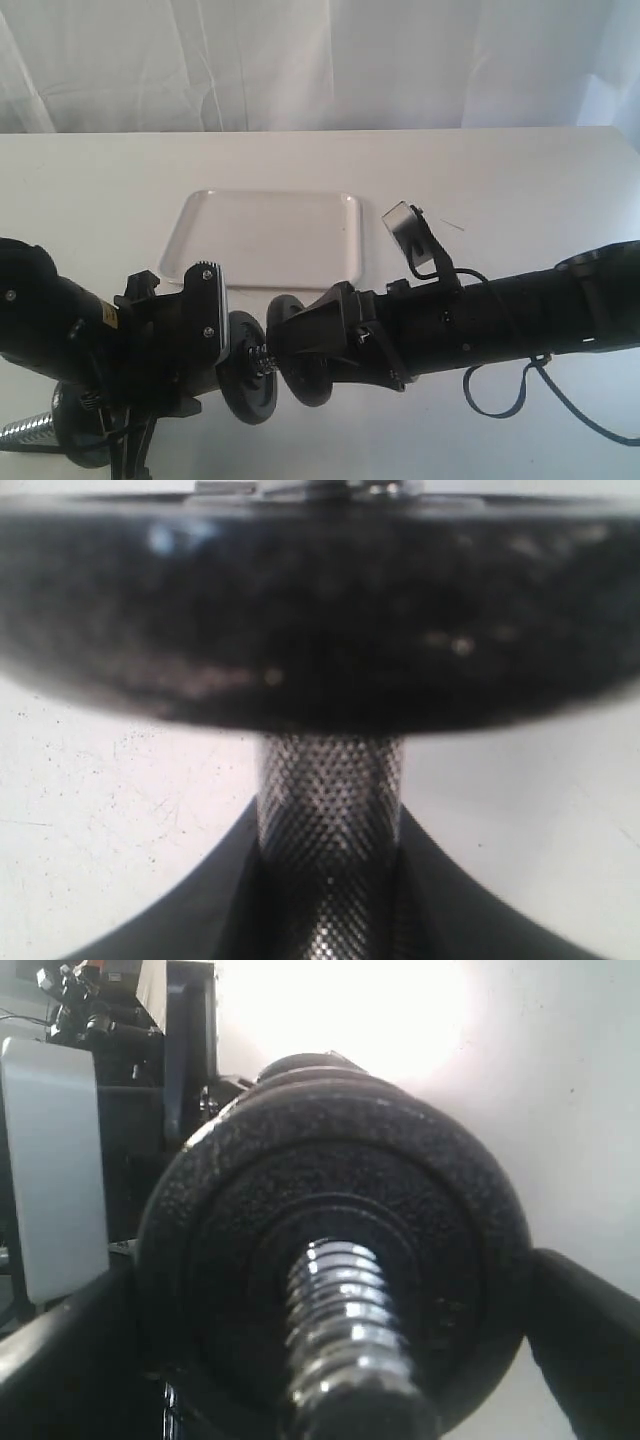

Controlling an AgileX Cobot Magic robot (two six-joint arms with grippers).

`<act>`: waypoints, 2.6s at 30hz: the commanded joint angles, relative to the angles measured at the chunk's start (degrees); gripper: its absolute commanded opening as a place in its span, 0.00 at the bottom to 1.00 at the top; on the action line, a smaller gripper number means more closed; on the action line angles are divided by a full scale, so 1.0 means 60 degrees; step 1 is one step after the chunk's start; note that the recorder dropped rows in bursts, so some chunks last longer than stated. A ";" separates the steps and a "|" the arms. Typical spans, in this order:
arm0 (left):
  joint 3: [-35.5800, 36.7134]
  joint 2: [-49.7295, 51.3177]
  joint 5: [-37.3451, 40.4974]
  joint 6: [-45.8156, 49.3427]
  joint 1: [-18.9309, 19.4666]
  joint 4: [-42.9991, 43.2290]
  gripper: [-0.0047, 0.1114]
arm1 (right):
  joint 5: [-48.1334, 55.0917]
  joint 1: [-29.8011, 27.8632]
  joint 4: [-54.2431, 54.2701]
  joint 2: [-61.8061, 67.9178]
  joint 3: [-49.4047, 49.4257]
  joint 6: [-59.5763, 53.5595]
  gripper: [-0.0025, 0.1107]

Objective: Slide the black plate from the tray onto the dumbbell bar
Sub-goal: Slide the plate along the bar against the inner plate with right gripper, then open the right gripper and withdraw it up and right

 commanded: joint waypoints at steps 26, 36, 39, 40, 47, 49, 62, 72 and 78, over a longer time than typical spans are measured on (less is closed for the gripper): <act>-0.0241 -0.0378 -0.0893 -0.0217 -0.0027 -0.0457 0.04 | 0.1442 0.0743 0.0298 0.0964 -0.0832 -0.0179 0.31; -0.0241 -0.0378 -0.0893 -0.0217 -0.0027 -0.0457 0.04 | 0.1442 0.0717 0.0298 0.0964 -0.0832 0.0289 0.95; -0.0241 -0.0378 -0.0893 -0.0217 -0.0027 -0.0457 0.04 | 0.1442 0.0487 0.0298 0.0964 -0.0832 0.0390 0.95; -0.0241 -0.0378 -0.0893 -0.0217 -0.0027 -0.0457 0.04 | 0.1442 0.0366 0.0298 0.0964 -0.0832 0.0390 0.95; -0.0241 -0.0378 -0.0893 -0.0217 -0.0027 -0.0457 0.04 | 0.1442 -0.0275 0.0298 0.0964 -0.0832 0.0478 0.95; -0.0241 -0.0378 -0.0872 -0.0217 -0.0027 -0.0457 0.04 | 0.1442 -0.0324 0.0298 0.0964 -0.0832 0.0631 0.95; -0.0241 -0.0378 -0.0872 -0.0217 -0.0027 -0.0457 0.04 | 0.0870 -0.1033 -0.0982 0.0964 -0.1076 0.1949 0.95; -0.0241 -0.0378 -0.0872 -0.0217 -0.0027 -0.0457 0.04 | 0.1009 -0.2603 -0.2548 0.0964 -0.1877 0.3284 0.91; -0.0241 -0.0378 -0.0872 -0.0217 -0.0027 -0.0457 0.04 | 0.1442 -0.3372 -0.2212 0.0964 -0.2288 0.3160 0.02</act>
